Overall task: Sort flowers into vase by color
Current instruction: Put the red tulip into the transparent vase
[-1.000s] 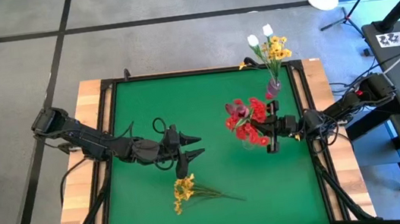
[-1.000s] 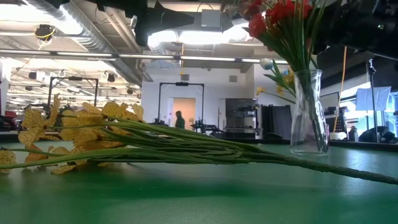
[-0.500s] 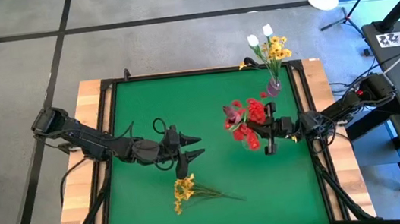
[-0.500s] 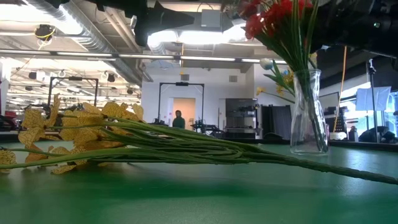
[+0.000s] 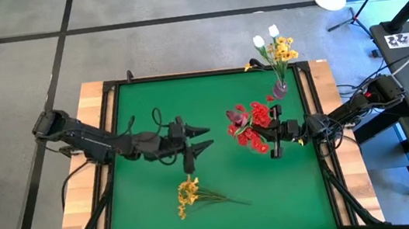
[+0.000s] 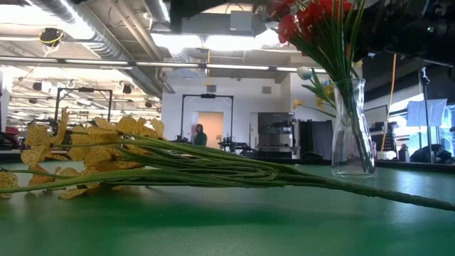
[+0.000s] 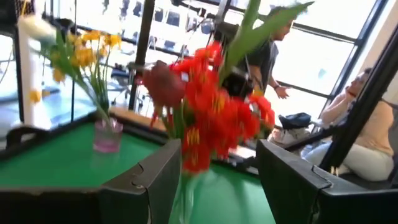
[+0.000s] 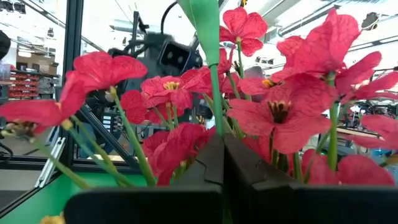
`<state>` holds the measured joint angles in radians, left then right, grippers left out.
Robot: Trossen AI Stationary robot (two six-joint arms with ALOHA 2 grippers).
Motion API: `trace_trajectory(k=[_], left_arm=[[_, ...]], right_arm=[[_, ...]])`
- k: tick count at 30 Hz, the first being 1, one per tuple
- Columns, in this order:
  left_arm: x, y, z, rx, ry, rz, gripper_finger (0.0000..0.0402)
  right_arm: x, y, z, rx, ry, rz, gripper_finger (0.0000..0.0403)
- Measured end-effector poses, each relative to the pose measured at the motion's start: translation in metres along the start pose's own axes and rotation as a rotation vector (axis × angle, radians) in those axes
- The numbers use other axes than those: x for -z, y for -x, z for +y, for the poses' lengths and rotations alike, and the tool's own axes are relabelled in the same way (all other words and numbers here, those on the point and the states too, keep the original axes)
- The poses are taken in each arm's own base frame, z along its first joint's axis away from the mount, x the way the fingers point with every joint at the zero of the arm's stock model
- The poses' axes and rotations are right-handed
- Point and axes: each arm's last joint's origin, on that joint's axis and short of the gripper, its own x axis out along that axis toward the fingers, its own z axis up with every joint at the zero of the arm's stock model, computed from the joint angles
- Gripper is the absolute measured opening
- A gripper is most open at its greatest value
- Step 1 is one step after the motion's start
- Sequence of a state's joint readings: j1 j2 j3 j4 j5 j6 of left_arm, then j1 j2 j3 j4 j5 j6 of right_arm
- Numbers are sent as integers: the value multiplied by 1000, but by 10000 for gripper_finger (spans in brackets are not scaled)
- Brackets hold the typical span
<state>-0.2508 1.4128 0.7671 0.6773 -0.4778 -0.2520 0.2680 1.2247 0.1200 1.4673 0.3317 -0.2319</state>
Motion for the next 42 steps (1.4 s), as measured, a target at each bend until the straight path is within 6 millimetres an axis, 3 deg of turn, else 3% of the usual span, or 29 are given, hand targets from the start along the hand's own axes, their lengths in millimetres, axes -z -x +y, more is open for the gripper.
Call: trace_trajectory(k=[9, 18, 28, 33, 42], left_arm=[[-51, -34, -4, 0, -155, 6, 203], [-60, -72, -13, 6, -270, 9, 221], [-87, -78, -18, 83, -267, -64, 249], [-88, -80, -15, 118, -261, -52, 249], [-70, -99, -6, 132, -222, -49, 249]], right_arm=[[0, 0, 0, 0, 4, 0, 0], [1, 0, 0, -1, 5, 5, 0], [1, 0, 0, -4, 4, 9, 0], [1, 0, 0, -5, 5, 12, 0], [3, 0, 1, -9, 9, 25, 0]])
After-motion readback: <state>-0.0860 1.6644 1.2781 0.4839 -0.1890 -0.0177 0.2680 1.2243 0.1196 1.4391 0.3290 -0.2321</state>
